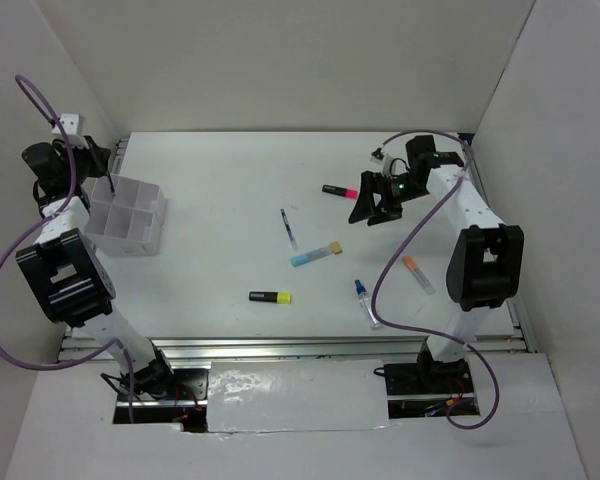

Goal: Sort the stationery into containers
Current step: Place the stationery into the container

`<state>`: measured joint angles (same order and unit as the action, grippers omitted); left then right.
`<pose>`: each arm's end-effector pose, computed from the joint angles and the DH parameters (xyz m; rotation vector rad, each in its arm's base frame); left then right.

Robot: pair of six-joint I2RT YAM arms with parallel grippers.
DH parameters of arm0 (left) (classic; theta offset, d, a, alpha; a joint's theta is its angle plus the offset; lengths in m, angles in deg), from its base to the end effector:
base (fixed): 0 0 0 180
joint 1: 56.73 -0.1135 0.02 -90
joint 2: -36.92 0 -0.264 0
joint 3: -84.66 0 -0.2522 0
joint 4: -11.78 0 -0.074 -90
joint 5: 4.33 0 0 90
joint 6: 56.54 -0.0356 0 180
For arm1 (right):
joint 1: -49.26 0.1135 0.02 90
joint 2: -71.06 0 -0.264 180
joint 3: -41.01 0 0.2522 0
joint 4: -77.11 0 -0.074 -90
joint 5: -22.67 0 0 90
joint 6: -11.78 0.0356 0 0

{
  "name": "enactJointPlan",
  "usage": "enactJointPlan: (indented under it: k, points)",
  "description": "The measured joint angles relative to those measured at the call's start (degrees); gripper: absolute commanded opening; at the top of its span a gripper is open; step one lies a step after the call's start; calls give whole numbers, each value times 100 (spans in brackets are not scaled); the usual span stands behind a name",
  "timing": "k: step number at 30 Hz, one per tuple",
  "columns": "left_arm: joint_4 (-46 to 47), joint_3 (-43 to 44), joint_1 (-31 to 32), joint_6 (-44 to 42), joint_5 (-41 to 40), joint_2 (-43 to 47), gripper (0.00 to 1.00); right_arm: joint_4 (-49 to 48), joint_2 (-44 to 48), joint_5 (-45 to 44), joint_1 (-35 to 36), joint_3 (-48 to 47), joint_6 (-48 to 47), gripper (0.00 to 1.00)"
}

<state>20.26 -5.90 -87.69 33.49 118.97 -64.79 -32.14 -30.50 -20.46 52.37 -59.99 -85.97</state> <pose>0.3733 0.2011 0.3116 0.0040 1.6264 -0.0606 0.3547 0.0453 0.2765 -0.4273 2.5508 1.1001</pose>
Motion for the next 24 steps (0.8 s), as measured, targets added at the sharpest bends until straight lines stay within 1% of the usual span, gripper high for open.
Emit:
enactJointPlan:
  k: [3, 7, 11, 14, 15, 17, 22, 24]
  points:
    - [118, -94, 7, -28, -48, -24, 13, -133, -81, -173, 166, -7, 9, 88]
    - [210, -94, -39, -90, -127, -35, 11, -251, -190, -271, 426, -39, 22, 87]
    - [195, 20, -138, -90, -146, -107, 11, -348, -284, -280, 597, -46, 44, 87]
    - [179, 308, -223, -96, -146, -232, 20, -391, -293, -308, 658, -46, 63, 88]
    - [179, 356, -238, -116, -146, -247, 26, -417, -293, -321, 675, -46, 74, 88]
    - [181, 374, -271, -129, -142, -247, 31, -476, -293, -372, 688, -46, 96, 87]
    - [195, 286, -282, -131, -85, -251, 37, -544, -437, -551, 839, -256, 214, 86]
    - [188, 197, -264, -138, -50, -251, 43, -616, -577, -634, 977, -385, 282, 85]
